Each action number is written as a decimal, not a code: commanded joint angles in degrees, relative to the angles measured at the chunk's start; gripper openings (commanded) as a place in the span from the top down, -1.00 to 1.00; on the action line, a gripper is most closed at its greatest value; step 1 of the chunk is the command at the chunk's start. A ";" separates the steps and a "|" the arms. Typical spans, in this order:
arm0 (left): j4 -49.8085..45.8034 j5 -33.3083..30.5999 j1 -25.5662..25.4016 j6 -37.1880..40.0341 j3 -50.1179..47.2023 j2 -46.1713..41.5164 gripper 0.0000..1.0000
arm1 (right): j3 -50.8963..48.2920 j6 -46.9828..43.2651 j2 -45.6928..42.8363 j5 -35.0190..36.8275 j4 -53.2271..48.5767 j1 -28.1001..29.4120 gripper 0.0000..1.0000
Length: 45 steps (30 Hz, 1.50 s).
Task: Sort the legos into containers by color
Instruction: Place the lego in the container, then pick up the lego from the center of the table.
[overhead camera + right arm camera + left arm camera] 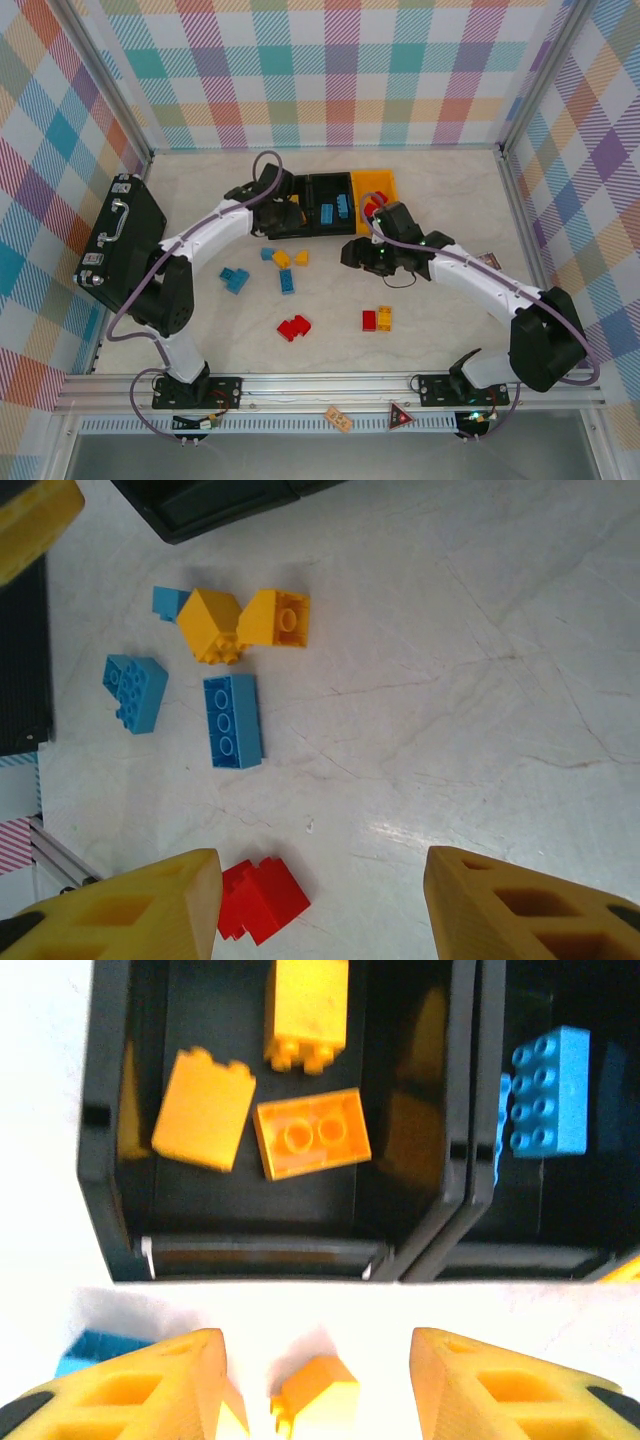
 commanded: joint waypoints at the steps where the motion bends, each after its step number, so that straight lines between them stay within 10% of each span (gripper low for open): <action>1: 0.19 -0.61 -1.22 -2.16 -4.01 -3.71 -0.02 | -1.28 0.78 -1.59 0.78 -1.13 0.33 -0.11; 20: 8.62 -7.33 -3.61 -14.00 -16.93 -2.44 -0.33 | -2.92 1.49 -1.27 0.12 0.51 0.50 -0.12; 30: 9.08 -8.47 -3.78 -15.31 -17.01 2.03 -0.10 | -3.24 1.44 -1.24 0.29 0.55 0.50 -0.12; 34: 8.90 -7.12 -3.82 -14.83 -16.93 1.67 0.33 | -3.24 1.59 -1.20 0.20 0.70 0.50 -0.12; 45: 5.14 -8.71 -4.51 -13.29 -15.49 1.67 0.05 | -3.59 1.91 -1.23 0.29 1.39 0.50 -0.12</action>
